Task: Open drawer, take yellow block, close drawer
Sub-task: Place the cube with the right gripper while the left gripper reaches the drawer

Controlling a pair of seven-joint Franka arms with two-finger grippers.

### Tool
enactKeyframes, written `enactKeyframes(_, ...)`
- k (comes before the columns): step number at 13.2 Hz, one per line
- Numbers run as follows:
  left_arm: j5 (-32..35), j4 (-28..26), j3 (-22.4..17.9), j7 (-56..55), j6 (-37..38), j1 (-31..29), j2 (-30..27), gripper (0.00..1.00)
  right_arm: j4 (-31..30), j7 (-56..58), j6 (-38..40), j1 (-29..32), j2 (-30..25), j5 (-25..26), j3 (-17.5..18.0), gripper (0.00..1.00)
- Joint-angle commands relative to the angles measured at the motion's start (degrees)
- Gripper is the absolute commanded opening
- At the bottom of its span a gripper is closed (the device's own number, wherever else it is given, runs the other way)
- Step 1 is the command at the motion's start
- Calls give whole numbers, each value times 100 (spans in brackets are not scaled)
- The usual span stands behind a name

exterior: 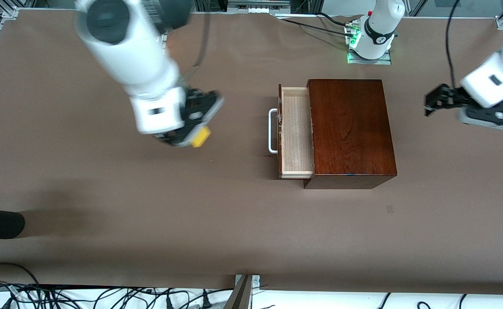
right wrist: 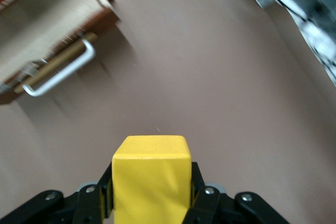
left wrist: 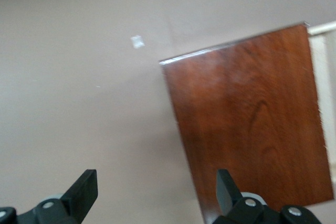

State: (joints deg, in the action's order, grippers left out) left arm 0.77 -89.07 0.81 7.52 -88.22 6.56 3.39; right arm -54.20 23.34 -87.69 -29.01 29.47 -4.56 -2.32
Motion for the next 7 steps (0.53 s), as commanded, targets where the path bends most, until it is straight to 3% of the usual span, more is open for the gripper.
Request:
enactKeyframes(1, -506, 189, -45, 162, 671, 450, 153, 100, -850, -102, 148, 543, -773, -133, -111, 0)
enactKeyframes(4, -972, 180, -45, 415, 1323, 828, 355, 100, -2398, -111, -388, 1317, -1539, -168, -102, 0)
enactKeyframes(7, -1883, 206, -28, 1260, 1324, 1452, 819, 100, -3769, -120, -1019, 1924, -1813, -186, -102, 0)
